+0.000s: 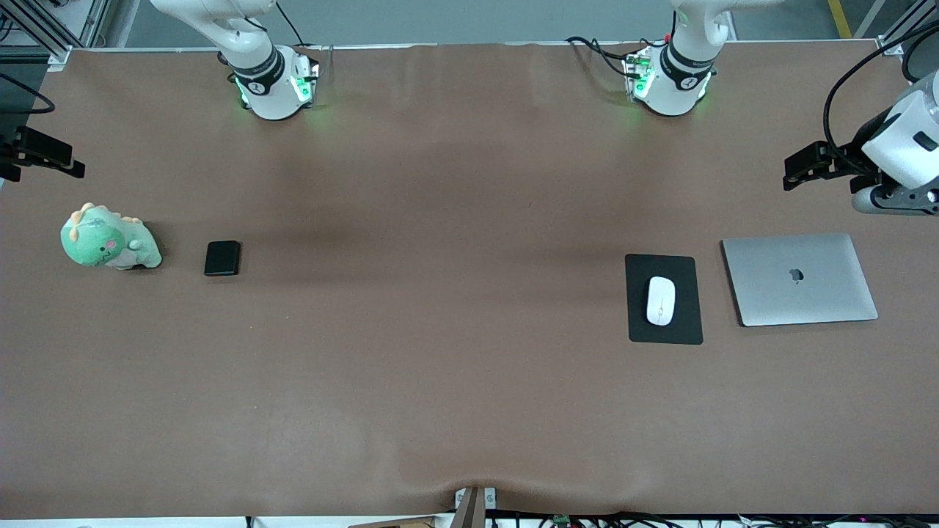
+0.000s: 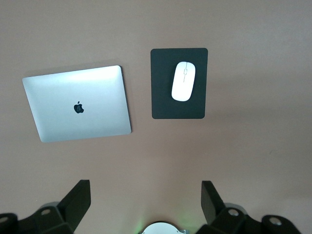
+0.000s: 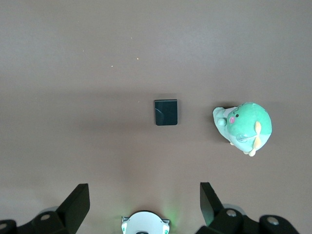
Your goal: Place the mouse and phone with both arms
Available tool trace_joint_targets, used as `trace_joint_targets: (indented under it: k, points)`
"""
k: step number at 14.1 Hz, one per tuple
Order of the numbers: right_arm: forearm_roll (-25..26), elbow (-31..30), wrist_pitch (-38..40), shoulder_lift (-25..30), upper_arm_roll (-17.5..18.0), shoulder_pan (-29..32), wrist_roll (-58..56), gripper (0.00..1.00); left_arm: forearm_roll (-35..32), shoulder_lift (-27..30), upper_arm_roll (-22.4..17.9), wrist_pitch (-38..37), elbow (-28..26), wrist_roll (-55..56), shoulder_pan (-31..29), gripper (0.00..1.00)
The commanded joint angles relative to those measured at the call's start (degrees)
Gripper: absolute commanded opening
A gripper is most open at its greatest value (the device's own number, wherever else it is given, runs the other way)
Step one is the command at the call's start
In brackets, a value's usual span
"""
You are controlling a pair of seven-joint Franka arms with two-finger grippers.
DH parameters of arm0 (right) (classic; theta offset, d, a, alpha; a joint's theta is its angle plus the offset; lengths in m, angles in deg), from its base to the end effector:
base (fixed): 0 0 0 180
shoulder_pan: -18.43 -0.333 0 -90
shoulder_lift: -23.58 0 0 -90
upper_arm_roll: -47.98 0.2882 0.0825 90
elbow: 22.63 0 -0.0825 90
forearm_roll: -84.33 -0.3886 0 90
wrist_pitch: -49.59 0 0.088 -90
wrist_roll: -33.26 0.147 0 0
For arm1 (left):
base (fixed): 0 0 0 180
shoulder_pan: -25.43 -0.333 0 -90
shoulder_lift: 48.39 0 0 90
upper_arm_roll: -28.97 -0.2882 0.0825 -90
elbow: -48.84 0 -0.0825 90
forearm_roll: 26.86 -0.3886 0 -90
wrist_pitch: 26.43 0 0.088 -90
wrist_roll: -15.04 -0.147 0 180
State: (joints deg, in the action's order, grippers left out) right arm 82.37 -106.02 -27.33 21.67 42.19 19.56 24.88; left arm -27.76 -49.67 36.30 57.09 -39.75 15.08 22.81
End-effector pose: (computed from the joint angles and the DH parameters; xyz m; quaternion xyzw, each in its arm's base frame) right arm 0.5350 -0.0585 0.5743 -0.9971 -0.0153 0.0703 0.0248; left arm 0.5469 -0.0420 0.5469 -0.9976 0.0403 0.0550 0.0087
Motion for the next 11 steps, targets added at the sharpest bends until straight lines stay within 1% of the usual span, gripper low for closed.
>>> trace_joint_targets:
  k: [1,6,11]
  points:
    - [1.25,-8.87,-4.46,6.56,0.78,0.01,0.82,1.0,0.01,-0.48,0.14,-0.1,1.23,-1.09,-0.45,1.0]
    - [1.43,-7.23,-4.29,5.96,0.6,0.1,0.38,1.0,-0.43,-0.48,0.14,0.25,1.23,-1.09,-0.45,1.0]
    - [1.43,-6.96,-3.94,5.87,0.51,-1.13,0.12,1.0,-0.69,-0.48,0.14,0.69,1.23,-1.09,-0.36,1.0]
